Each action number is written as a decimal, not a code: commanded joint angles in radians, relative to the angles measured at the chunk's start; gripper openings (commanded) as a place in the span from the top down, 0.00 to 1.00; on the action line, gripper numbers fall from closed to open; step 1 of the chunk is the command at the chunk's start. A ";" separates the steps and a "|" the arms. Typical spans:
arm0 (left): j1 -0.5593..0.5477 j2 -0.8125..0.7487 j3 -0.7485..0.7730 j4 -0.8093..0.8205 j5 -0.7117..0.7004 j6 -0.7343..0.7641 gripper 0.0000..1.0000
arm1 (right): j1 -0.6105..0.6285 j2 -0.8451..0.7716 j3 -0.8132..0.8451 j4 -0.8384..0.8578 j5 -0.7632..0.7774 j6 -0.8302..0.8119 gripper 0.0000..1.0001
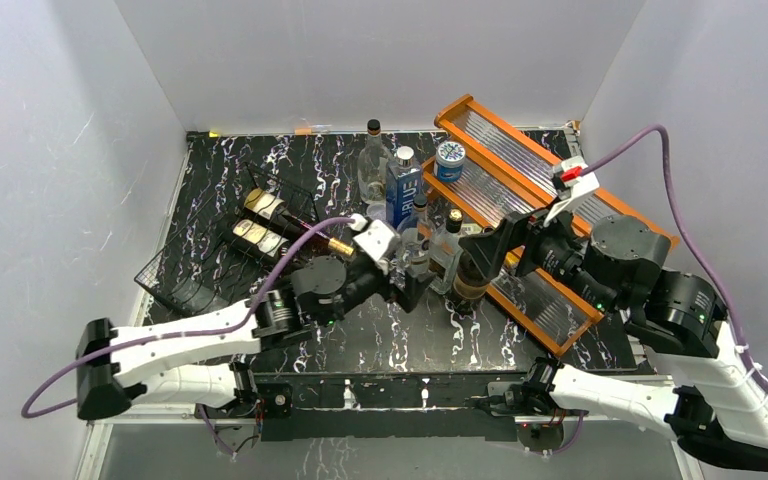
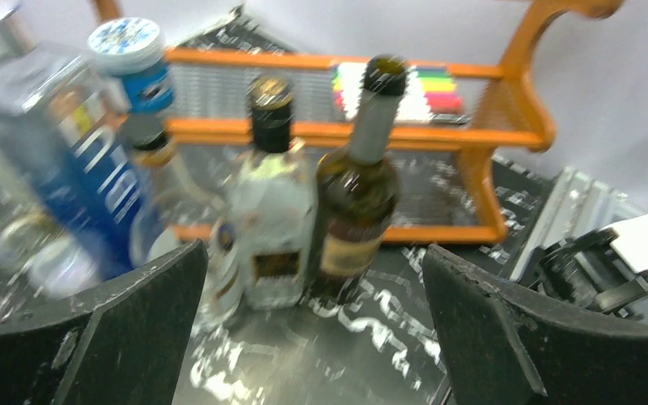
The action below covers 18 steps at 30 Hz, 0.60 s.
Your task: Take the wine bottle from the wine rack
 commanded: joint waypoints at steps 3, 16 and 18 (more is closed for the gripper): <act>0.037 -0.245 -0.069 -0.375 -0.215 -0.075 0.02 | 0.003 0.055 -0.023 0.150 -0.046 -0.056 0.02; 0.687 -0.199 0.033 -0.726 0.220 -0.118 0.02 | 0.003 0.214 -0.050 0.223 -0.129 -0.103 0.02; 0.786 -0.165 0.062 -0.724 0.270 -0.128 0.02 | 0.003 0.226 -0.062 0.227 -0.139 -0.103 0.02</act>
